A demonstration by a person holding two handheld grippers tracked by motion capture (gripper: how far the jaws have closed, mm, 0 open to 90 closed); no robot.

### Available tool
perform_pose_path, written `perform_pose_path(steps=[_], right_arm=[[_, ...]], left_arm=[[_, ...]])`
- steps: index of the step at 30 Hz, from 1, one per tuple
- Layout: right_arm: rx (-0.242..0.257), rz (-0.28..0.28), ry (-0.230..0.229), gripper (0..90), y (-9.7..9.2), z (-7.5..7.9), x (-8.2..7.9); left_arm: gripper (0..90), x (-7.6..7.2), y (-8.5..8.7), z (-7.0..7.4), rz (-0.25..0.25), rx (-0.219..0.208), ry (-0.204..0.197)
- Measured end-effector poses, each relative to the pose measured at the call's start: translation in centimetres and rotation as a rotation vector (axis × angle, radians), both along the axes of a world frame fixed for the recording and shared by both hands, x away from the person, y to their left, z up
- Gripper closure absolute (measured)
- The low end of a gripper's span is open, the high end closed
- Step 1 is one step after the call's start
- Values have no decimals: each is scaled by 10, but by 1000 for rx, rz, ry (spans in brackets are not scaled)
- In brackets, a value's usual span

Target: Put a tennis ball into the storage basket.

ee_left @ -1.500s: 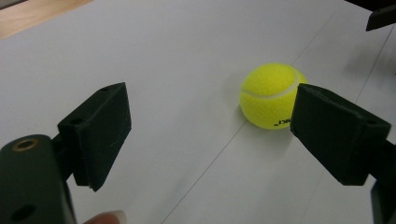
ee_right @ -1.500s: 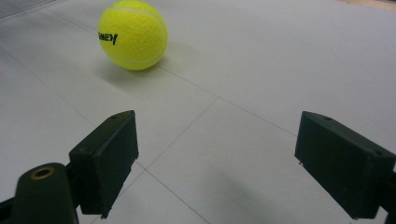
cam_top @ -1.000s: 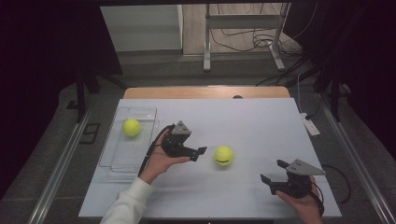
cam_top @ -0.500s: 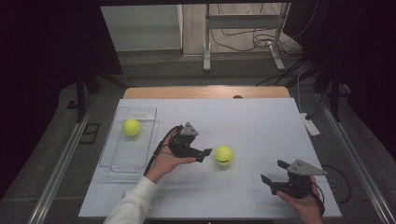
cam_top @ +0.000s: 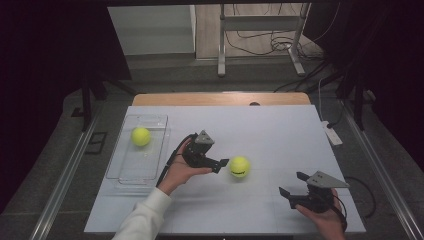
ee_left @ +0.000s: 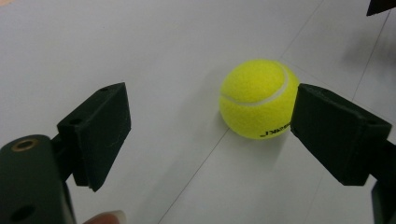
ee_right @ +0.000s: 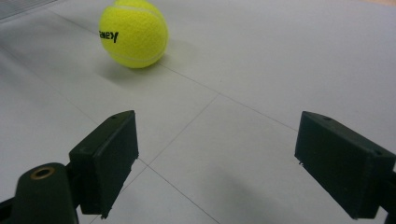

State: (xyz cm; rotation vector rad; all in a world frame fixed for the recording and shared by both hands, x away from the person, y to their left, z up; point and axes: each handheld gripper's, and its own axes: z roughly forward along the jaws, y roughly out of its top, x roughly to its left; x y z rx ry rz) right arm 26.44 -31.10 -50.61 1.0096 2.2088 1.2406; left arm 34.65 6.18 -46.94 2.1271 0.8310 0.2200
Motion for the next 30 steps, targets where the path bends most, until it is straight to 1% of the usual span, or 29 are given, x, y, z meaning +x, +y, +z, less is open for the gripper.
perform_pose_path(steps=[10, 12, 13, 16, 17, 22, 30], right_arm=[[1, -2, 5, 139, 0, 0, 0], [0, -1, 4, 139, 0, 0, 0], [0, -1, 3, 139, 0, 0, 0], [0, -4, 1, 139, 0, 0, 0], [0, -4, 1, 139, 0, 0, 0], [-1, -4, 6, 140, 0, -1, 1], [0, -4, 5, 140, -1, -1, 0]], left_arm=[[134, 4, -7, 2, -14, -6, 9], [134, 7, -8, 2, -21, -19, 22], [134, 9, -9, 1, -15, -28, 32], [134, 10, -10, 2, -13, -19, 31], [134, 11, -11, 2, -16, -24, 33], [132, 13, -17, -1, -26, -17, 43], [126, 12, -28, -4, -58, -22, 62]])
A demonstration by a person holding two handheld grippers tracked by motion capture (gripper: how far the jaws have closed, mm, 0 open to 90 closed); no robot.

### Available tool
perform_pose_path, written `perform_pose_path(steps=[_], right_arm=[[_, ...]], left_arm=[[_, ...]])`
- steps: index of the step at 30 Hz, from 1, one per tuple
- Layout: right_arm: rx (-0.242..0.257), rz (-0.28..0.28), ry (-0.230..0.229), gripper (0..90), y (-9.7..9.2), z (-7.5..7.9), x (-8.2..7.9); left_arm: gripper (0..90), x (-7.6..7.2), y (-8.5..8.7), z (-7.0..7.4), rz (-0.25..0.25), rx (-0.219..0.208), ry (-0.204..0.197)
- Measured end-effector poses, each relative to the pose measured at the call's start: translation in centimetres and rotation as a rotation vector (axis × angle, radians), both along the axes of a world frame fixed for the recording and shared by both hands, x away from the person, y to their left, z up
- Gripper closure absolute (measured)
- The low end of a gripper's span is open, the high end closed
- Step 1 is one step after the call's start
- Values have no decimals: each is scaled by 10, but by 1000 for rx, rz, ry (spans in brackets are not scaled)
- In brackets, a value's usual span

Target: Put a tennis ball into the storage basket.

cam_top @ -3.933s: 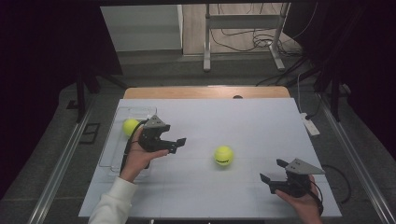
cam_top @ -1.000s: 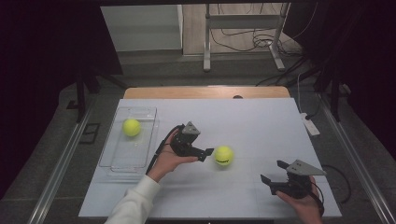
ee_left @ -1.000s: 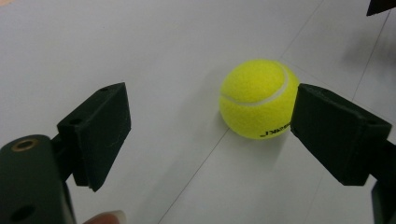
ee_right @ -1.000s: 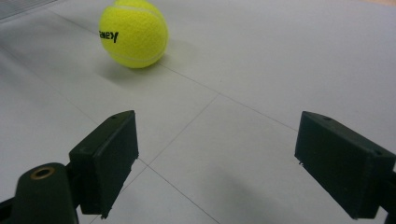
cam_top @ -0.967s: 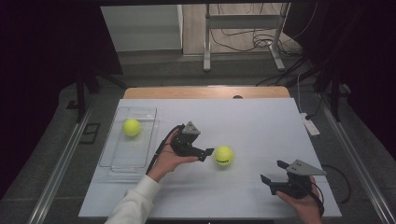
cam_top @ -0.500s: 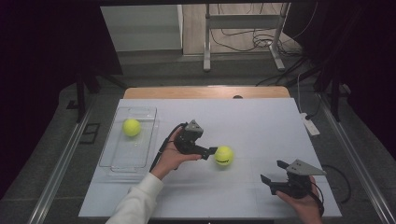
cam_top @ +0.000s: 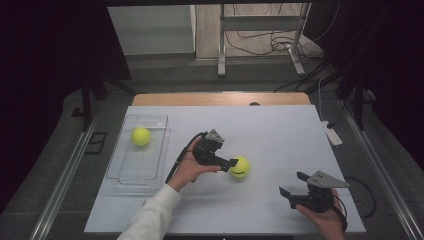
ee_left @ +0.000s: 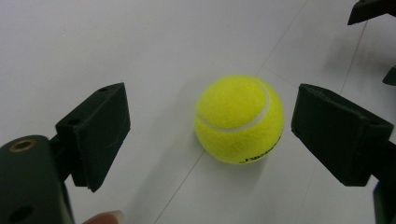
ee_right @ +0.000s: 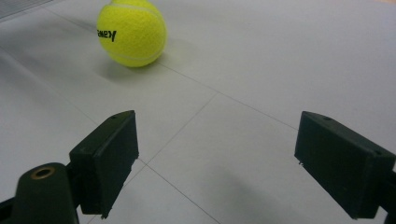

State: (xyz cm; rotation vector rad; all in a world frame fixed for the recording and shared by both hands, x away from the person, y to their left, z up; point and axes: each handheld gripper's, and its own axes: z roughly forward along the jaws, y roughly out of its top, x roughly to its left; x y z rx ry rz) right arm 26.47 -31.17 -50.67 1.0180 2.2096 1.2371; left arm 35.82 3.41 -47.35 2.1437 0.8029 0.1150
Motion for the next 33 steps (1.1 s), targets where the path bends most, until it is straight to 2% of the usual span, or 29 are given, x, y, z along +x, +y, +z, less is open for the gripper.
perform_pose_path(steps=[10, 16, 27, 33], right_arm=[[-5, -2, 2, 140, 0, 0, 0], [-5, -3, 2, 141, 0, 0, 0], [-7, -3, 2, 140, 0, -1, 0], [-7, -3, 3, 140, 0, -1, 0]], left_arm=[[92, 0, -9, -4, -32, -1, 35], [81, 1, -16, -6, -51, 17, 36], [70, 2, -27, -12, -64, 35, 51], [66, 5, -33, -20, -60, 54, 69]])
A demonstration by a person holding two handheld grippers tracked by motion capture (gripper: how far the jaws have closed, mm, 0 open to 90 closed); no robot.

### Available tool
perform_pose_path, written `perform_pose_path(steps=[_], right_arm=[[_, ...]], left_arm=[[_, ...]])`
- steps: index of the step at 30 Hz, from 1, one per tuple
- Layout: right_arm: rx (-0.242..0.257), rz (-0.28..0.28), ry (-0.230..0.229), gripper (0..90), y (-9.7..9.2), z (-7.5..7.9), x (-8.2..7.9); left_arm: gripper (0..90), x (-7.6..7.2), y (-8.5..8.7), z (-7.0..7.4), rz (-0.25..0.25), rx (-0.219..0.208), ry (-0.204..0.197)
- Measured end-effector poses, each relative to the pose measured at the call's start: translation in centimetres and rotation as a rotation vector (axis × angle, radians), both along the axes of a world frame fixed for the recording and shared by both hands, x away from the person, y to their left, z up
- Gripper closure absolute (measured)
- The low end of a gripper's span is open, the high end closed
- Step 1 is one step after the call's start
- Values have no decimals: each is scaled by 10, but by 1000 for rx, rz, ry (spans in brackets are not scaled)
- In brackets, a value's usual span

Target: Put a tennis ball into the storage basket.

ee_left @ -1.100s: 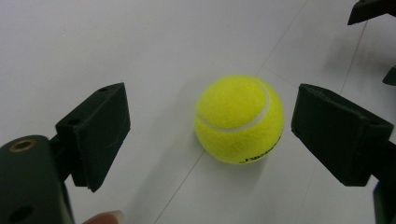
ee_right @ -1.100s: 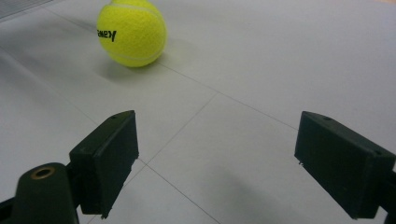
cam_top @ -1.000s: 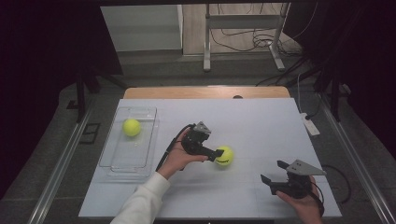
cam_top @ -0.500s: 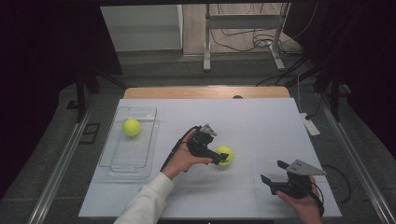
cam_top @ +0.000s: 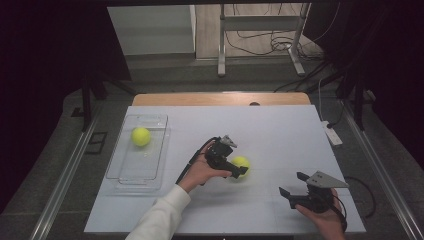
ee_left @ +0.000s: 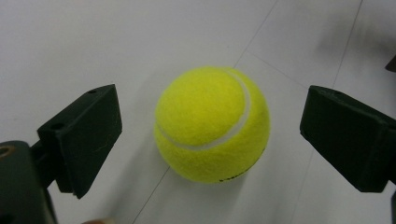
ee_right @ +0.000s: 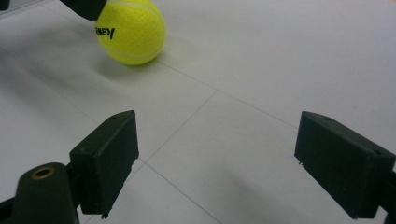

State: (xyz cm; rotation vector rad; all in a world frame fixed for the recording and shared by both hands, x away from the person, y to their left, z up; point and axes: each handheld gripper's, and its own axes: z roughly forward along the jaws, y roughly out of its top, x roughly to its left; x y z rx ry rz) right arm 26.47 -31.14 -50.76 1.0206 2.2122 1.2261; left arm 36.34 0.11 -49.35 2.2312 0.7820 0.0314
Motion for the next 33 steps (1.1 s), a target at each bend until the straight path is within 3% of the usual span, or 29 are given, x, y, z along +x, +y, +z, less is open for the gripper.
perform_pose_path(steps=[6, 10, 11, 15, 19, 28, 33], right_arm=[[0, 1, 2, 140, 0, 0, 0], [-2, -1, 3, 140, -1, -1, 0], [-2, -1, 4, 140, -1, -1, 0], [-4, -2, 4, 140, -1, -1, 0], [-1, -1, 4, 140, -1, -1, 0], [-4, -3, 4, 141, -1, -1, 0], [-2, -3, 4, 141, -1, -1, 0]], left_arm=[[69, 1, -8, -10, -20, 14, 27], [77, 1, -12, -15, -31, 31, 27], [85, 0, -13, -16, -28, 38, 12], [123, -2, -15, -19, -35, 60, 4], [228, -2, -16, -22, -8, 89, 1], [265, -2, -15, -21, -2, 78, -8], [266, -3, -12, -17, 10, 43, -18]])
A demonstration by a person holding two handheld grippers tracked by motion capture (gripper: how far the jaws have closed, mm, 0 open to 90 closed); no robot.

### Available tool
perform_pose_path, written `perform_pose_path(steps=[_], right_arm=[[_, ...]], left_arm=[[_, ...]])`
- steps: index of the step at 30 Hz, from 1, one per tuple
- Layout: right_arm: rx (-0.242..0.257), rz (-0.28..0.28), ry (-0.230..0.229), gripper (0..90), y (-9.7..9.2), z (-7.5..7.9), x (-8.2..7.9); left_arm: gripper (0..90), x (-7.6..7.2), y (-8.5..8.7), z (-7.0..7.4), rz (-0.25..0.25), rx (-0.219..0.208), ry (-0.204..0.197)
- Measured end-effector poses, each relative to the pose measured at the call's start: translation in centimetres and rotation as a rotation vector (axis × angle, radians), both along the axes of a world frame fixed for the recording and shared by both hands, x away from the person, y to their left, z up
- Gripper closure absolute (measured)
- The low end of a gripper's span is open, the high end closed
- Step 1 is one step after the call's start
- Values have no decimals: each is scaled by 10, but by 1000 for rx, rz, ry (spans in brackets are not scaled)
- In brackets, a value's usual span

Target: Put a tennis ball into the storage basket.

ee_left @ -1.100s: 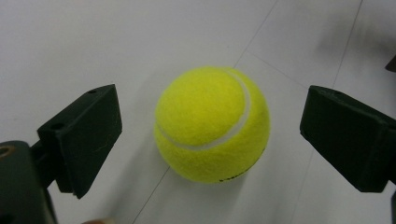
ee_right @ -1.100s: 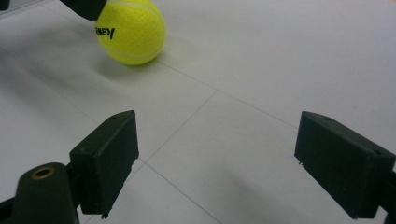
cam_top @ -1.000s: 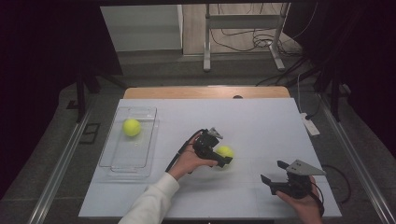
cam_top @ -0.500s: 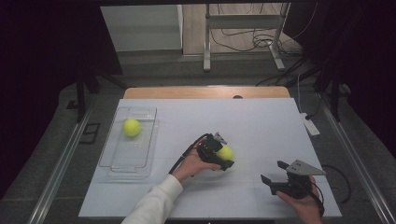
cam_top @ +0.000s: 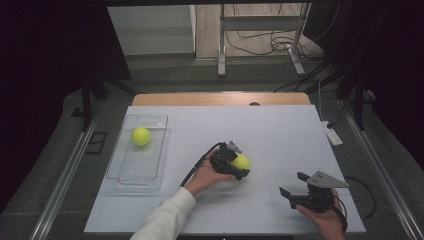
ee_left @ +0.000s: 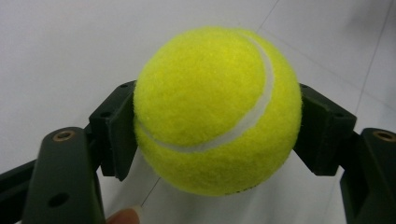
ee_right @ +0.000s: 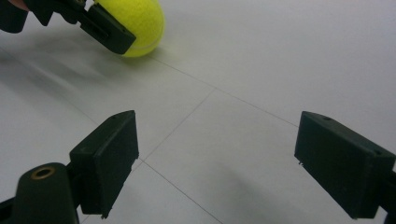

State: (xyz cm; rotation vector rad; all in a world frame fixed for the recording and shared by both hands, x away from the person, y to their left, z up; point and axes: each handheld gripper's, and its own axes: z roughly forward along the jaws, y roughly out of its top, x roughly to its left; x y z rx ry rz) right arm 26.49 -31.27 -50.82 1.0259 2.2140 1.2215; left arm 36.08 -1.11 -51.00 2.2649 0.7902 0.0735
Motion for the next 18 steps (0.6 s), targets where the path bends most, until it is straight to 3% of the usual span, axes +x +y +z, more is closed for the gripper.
perform_pose_path(steps=[18], right_arm=[[-4, -3, -1, 140, 0, 0, 0]], left_arm=[[266, -13, 15, 15, 7, -55, -50]])
